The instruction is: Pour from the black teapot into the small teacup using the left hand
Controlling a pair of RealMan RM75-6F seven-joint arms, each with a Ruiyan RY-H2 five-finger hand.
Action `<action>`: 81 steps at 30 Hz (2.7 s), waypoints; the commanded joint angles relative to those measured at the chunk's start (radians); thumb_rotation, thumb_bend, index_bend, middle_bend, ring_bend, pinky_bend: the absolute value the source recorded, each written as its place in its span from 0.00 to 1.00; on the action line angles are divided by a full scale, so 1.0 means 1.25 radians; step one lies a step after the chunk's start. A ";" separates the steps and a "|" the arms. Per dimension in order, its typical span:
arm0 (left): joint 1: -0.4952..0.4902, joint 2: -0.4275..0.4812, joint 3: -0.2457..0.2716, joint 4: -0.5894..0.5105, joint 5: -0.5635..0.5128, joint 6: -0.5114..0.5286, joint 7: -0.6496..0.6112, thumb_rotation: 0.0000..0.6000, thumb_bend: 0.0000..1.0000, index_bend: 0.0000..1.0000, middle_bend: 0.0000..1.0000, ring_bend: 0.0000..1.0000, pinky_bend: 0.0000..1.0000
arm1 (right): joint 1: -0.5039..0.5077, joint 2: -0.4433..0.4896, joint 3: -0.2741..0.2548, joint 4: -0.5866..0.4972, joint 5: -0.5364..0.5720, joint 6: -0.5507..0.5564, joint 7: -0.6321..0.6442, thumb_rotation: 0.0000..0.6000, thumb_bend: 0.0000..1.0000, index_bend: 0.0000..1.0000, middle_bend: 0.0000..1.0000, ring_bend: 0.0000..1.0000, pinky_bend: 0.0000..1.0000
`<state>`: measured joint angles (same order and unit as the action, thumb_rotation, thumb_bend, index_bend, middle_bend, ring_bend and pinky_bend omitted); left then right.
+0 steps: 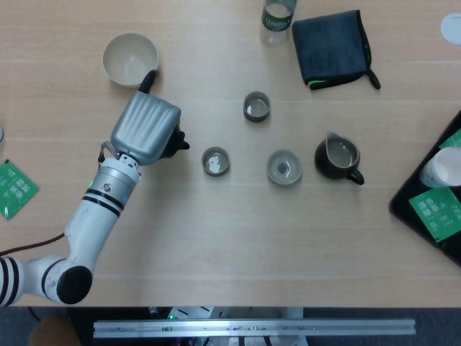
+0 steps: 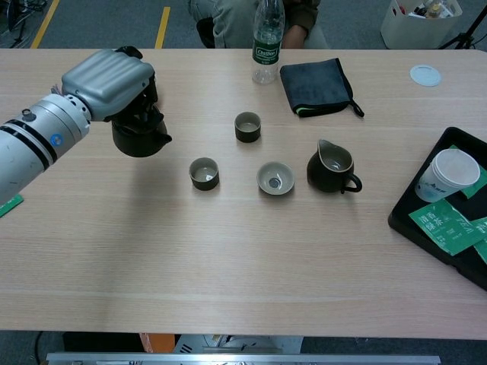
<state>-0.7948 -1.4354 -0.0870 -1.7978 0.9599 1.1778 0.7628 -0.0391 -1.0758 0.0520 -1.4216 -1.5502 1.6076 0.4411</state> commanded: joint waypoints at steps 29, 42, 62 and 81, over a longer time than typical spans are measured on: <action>-0.016 -0.132 -0.001 0.100 0.022 0.019 0.068 0.85 0.41 0.93 1.00 0.82 0.11 | -0.006 0.002 0.000 0.005 0.009 0.000 0.004 1.00 0.00 0.36 0.39 0.23 0.23; -0.011 -0.187 0.005 0.158 0.084 0.025 0.068 0.87 0.41 0.92 1.00 0.82 0.11 | -0.007 0.003 0.002 0.011 0.016 -0.004 0.010 1.00 0.00 0.36 0.39 0.23 0.23; 0.021 -0.237 0.021 0.230 0.179 0.054 0.079 0.92 0.41 0.92 1.00 0.82 0.11 | -0.007 0.002 0.004 0.013 0.016 -0.006 0.011 1.00 0.00 0.36 0.39 0.23 0.23; 0.051 -0.271 0.019 0.249 0.239 0.076 0.109 0.99 0.41 0.92 1.00 0.82 0.11 | -0.009 0.001 0.006 0.017 0.019 -0.005 0.017 1.00 0.00 0.36 0.39 0.23 0.23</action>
<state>-0.7328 -1.7724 -0.0646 -1.4856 1.2561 1.2708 0.8965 -0.0501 -1.0747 0.0595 -1.4005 -1.5270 1.6018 0.4627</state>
